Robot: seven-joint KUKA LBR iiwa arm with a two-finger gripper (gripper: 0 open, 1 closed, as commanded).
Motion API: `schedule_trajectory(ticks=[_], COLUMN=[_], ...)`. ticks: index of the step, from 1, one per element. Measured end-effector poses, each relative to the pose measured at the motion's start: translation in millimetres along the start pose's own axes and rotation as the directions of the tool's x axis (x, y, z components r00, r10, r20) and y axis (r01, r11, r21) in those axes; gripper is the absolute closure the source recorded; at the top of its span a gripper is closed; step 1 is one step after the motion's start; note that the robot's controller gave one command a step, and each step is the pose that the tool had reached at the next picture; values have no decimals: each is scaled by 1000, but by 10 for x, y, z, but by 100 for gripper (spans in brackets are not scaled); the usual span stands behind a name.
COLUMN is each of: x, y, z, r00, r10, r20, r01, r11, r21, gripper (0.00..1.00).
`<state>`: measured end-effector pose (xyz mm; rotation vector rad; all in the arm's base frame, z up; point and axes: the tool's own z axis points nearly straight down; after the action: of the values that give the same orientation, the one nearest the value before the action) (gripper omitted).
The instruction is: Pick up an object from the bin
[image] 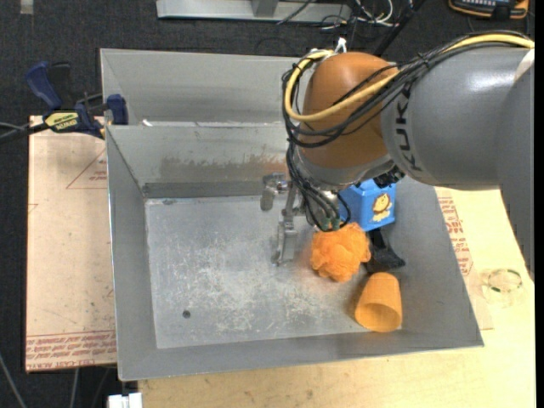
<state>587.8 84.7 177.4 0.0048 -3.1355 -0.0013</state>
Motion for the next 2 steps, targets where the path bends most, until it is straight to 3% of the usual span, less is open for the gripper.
schedule_trajectory(ticks=[1, 2], x=[-13, -24], y=[-4, -270], z=[-49, 260], r00=[1000, 999], r10=[2, -40], r20=[7, 7], r01=[-2, 40], r11=[1000, 999], r21=[-1, -1], gripper=[0, 0])
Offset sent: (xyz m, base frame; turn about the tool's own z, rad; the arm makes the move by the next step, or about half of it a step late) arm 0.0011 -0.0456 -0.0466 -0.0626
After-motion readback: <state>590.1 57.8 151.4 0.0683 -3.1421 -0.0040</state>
